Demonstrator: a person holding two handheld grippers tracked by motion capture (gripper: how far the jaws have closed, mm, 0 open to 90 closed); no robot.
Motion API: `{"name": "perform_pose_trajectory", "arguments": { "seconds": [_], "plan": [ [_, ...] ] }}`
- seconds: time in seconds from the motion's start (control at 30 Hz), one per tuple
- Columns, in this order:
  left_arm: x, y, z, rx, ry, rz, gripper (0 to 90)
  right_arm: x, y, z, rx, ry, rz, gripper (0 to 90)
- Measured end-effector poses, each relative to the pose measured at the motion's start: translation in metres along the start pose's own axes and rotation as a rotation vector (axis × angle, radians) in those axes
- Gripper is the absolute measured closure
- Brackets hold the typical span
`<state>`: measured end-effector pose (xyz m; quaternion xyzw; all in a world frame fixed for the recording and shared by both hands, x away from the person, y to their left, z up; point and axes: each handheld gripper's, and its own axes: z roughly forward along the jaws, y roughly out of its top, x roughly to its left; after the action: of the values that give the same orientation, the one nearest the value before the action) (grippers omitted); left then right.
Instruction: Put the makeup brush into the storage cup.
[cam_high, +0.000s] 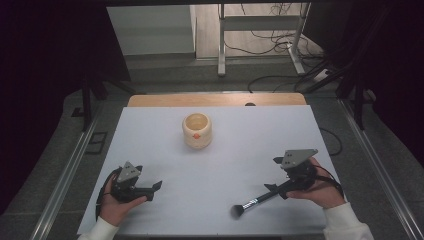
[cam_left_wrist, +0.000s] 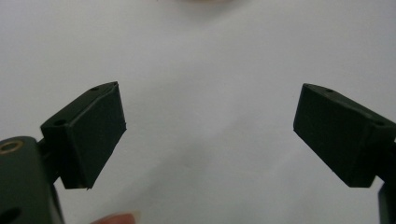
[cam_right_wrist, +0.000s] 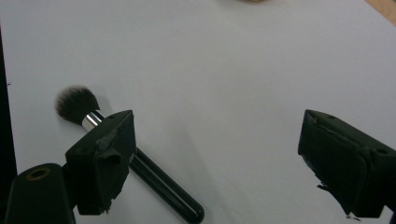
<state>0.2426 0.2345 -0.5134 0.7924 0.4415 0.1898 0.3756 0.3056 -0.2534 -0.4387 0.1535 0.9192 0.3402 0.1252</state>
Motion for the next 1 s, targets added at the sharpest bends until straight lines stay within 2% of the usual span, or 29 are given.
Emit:
{"name": "perform_pose_trajectory", "arguments": {
  "seconds": [0.6, 0.83, 1.0],
  "plan": [
    [0.000, 0.000, 0.000, 0.003, 0.002, 0.004, 9.9, 0.009, 0.012, 0.025, 0.077, 0.117, -0.093, 10.9],
    [0.000, 0.000, 0.000, 0.003, 0.001, 0.004, 10.0, 0.019, 0.016, 0.039, 0.124, 0.183, -0.151, 11.3],
    [0.000, 0.000, 0.000, 0.002, 0.001, 0.005, 10.0, 0.023, 0.016, 0.046, 0.149, 0.211, -0.174, 12.2]
  ]
}}
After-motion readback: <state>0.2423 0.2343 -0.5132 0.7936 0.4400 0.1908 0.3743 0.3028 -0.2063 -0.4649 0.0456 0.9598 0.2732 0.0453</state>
